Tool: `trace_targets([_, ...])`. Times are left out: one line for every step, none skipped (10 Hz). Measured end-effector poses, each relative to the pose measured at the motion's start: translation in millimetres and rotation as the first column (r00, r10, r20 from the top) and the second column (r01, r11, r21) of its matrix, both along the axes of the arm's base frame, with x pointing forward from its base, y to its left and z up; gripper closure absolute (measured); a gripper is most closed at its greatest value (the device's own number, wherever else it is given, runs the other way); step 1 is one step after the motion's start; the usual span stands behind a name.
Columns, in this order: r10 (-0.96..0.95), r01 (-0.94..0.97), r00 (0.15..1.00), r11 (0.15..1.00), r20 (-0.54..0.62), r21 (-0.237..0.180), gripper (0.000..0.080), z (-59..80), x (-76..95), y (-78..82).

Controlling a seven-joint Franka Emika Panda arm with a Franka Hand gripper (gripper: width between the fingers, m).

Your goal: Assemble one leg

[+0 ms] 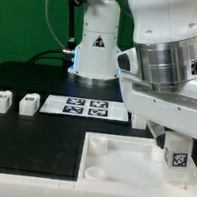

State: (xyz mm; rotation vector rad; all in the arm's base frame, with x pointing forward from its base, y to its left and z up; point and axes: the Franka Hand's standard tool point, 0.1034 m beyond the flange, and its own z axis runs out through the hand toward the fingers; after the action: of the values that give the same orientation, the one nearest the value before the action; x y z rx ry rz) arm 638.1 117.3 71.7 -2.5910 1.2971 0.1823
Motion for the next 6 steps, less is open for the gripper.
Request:
trace_targets([0.069, -0.069, 0.997, 0.998, 0.019, -0.001, 0.0154, -0.1, 0.0, -0.3])
trace_targets([0.189, -0.189, 0.981, 0.982, 0.052, -0.005, 0.0151, -0.2, 0.0, -0.8])
trace_targets([0.337, -0.337, 0.937, 0.941, 0.087, -0.018, 0.0151, -0.2, -0.4, -3.5])
trace_targets([0.482, -0.480, 0.870, 0.876, 0.102, -0.045, 0.0150, 1.3, -1.2, -9.1])
trace_targets([0.612, -0.607, 0.782, 0.791, 0.116, -0.083, 0.0150, 3.6, 0.0, -9.6])
trace_targets([0.635, -0.628, 0.762, 0.773, 0.131, -0.091, 0.0150, 3.6, 1.2, -8.4])
